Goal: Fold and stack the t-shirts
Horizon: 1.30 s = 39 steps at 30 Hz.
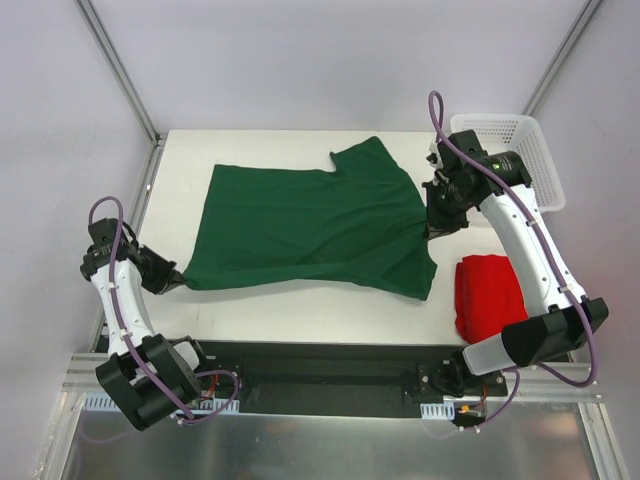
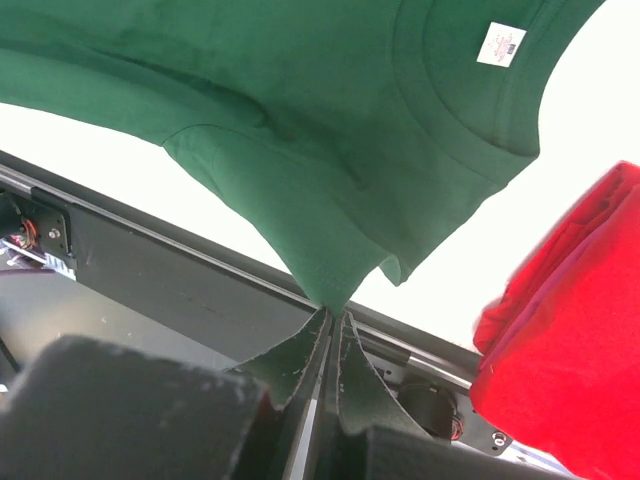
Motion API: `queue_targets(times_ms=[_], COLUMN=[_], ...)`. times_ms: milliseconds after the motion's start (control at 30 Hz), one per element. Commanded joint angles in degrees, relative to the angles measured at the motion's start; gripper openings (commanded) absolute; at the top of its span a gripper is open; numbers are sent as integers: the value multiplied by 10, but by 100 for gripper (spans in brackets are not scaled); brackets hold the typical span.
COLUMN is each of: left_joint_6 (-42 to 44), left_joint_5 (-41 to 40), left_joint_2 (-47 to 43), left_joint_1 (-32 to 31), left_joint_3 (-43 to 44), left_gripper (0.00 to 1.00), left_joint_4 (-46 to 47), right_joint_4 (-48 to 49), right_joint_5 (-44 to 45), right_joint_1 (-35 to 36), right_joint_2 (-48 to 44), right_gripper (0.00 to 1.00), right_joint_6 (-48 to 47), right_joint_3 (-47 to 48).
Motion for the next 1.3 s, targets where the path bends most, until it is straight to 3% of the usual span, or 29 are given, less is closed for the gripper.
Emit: queue_targets(times_ms=[0,867,1267], left_joint_6=[20,7,-5], left_joint_5=[-6,-14,13], left_joint_2=[-23,64,111], left_joint_1=[4,5,6], left_joint_3=[-18,77,76], left_gripper=[0,0,0], left_joint_4=[-15,-17,18], right_joint_4=[-37,-34,-38], right_joint_5=[26,51,64], right_joint_1=[-4,-18,-24], right_joint_2=[-13,11,32], right_gripper=[1,1,1], right_joint_6=[-2,-7,-8], right_joint_3=[24,40,42])
